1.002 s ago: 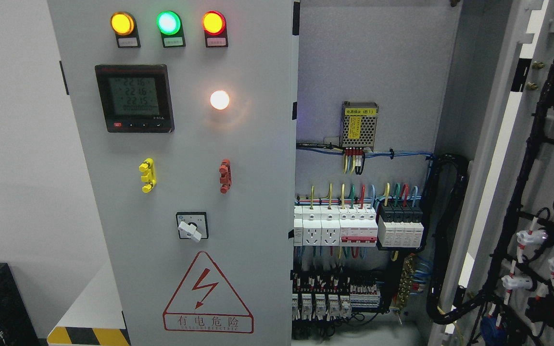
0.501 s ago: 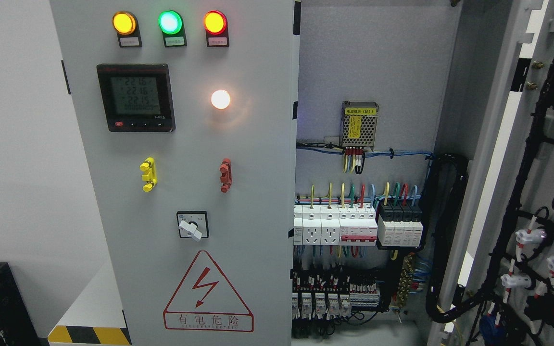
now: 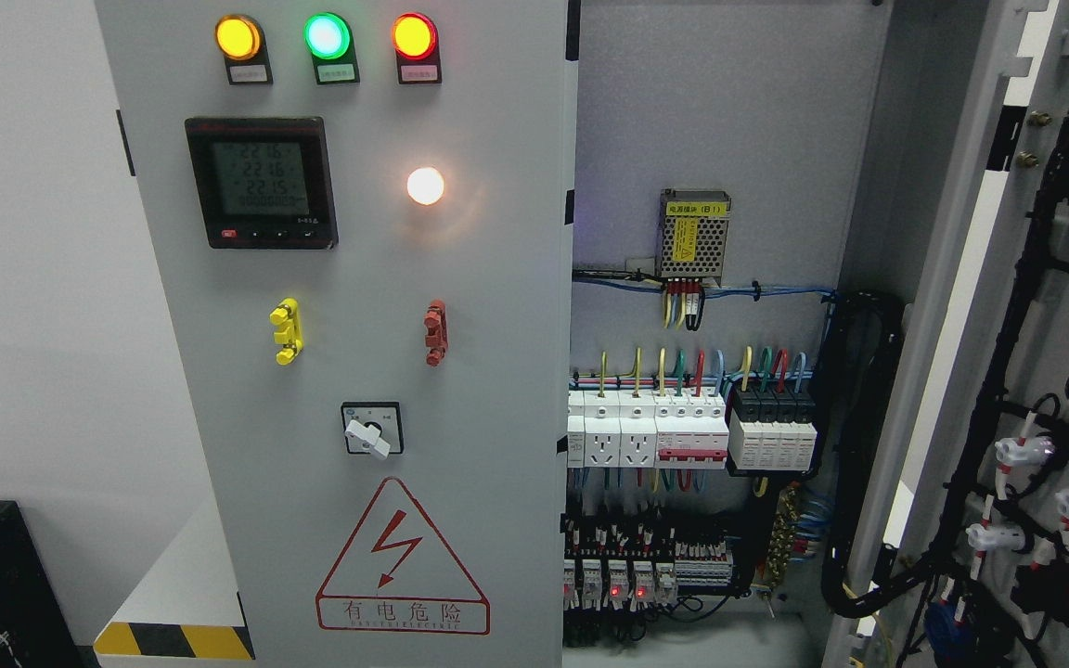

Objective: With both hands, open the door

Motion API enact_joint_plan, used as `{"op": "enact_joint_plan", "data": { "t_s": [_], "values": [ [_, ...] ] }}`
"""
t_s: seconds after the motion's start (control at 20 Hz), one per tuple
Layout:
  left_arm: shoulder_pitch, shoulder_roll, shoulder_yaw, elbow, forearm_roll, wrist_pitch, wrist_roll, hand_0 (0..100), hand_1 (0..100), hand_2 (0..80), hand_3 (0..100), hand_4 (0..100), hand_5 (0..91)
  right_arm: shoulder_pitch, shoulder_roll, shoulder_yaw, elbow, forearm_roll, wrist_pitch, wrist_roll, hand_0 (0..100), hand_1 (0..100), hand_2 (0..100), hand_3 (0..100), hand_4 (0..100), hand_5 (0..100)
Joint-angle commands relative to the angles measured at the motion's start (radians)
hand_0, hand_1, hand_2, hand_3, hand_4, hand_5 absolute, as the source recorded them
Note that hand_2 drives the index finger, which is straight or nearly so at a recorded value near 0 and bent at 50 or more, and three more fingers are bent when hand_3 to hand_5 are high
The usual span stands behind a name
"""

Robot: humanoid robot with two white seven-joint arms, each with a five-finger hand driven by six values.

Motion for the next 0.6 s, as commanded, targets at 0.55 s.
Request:
{"op": "enact_joint_plan", "data": {
  "t_s": [0.55],
  "values": [
    [-0.002,-0.273,0.604,0.458,-0.326,0.011,0.113,0,0,0.0,0,0,0.0,0.044,-0.014,-0.002,-0.299,0.015,-0.012,0.003,0,0,0,0,0,0]
  ]
}}
